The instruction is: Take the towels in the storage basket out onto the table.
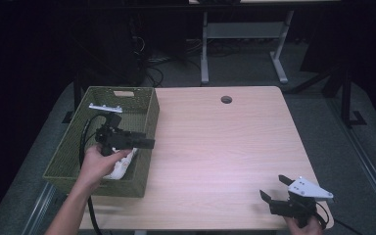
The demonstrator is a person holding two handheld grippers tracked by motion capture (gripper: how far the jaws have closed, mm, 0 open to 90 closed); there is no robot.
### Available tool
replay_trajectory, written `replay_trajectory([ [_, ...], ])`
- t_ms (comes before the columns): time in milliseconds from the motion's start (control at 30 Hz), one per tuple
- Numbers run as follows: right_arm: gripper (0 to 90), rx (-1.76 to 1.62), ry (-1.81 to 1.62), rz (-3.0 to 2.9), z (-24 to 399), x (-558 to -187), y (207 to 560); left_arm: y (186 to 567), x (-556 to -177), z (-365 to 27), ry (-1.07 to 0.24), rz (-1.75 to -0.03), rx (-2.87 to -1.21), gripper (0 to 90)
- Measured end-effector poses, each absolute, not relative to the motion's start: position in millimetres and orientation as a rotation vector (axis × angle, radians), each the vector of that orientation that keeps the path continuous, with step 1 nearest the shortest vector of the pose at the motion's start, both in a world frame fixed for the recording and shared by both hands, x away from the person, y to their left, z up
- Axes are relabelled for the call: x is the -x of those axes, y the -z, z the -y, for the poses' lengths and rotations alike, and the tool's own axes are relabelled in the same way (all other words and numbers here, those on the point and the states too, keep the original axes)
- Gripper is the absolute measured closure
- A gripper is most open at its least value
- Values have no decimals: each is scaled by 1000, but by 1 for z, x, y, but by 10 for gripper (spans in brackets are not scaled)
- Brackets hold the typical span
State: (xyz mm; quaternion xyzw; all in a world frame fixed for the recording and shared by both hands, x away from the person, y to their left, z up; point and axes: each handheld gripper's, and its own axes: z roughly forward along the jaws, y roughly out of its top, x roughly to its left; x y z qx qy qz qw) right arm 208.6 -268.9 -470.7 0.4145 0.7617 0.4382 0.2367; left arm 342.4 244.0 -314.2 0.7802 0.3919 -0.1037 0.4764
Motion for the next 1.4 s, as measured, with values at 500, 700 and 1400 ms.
replay_trajectory([
  [500,137,-1138,-1190,-2093,268,-210,472,320,-350,-265,177,-1056,-1948,177],
  [700,137,-1139,-1188,-2094,269,-210,472,322,-353,-275,141,-1102,-1959,177],
  [1400,136,-1161,-1193,-2077,270,-210,473,330,-364,-289,-29,-1222,-2118,192],
])
